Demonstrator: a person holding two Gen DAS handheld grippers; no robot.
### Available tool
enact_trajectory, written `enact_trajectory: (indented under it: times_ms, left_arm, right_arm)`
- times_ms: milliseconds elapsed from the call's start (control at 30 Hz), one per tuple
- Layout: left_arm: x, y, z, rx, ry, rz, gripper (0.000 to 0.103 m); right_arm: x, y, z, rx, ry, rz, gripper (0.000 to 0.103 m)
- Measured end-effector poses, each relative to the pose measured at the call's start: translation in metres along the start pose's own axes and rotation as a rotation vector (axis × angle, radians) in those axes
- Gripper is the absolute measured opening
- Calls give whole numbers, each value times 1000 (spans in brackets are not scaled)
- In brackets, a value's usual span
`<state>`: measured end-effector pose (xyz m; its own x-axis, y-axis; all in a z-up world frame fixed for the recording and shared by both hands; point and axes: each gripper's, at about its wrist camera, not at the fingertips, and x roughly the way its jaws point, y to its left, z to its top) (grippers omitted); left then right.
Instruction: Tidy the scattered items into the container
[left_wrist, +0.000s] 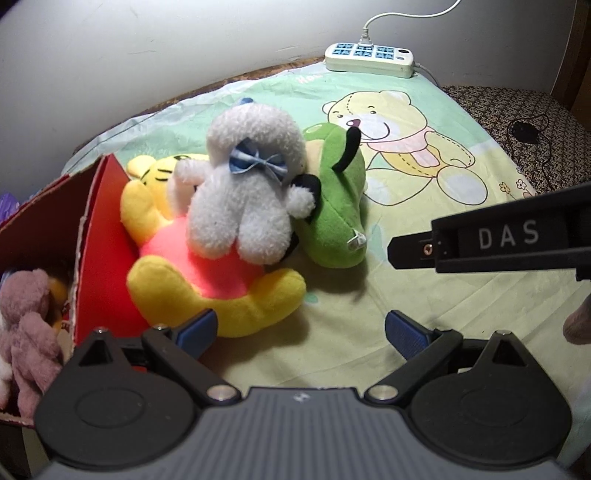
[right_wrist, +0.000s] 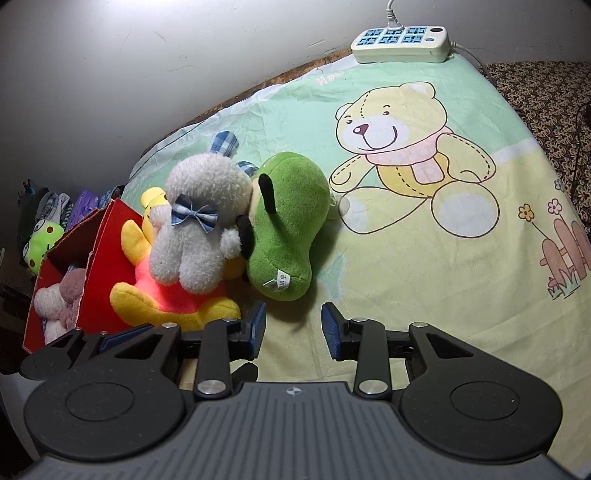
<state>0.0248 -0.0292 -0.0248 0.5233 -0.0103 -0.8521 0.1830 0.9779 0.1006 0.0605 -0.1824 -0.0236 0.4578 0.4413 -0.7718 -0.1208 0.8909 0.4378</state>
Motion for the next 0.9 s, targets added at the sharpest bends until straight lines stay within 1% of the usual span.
enact_trajectory:
  times_ms: [133,233,333,400,467,500,567,667,700,733,767,800,900]
  left_arm:
    - [7,-1,3,29,-29,9,97]
    - [5,6,3,38,-72,11,95]
    - [2,13,7,19,-117,13,95]
    - [3,16,12,10,-140,20,95]
    - [6,17,16,13,-156,28,95]
    - [7,17,17,19,-163,32,95]
    - [9,18,20,34,-178,39,97]
    - [14,21,24,35,-180,42,98]
    - [16,24,25,31,-177,40,98]
    - [18,25,26,27,-172,44,98]
    - [20,26,28,25,-166,48,98]
    - [23,27,29,26,-163,50,98]
    - [26,27,31,35,-171,55,91]
  right_arm:
    - [8,-4,10,24,-15,8,36]
    - [12,-3,18,34,-28,56,36]
    - [17,3,27,0,-49,94,37]
    - [22,5,33,-15,-62,141,38]
    - [29,6,38,-20,-66,198,43]
    - [32,8,39,-25,-61,217,48]
    - [39,11,41,-38,-51,243,48]
    - [45,17,43,-63,-39,293,48]
    - [46,19,44,-74,-40,294,49]
    - [48,20,45,-86,-41,286,52]
    - [51,21,45,-93,-40,280,52]
    - [54,21,46,-95,-37,287,52]
    - [56,23,48,-117,-34,320,54]
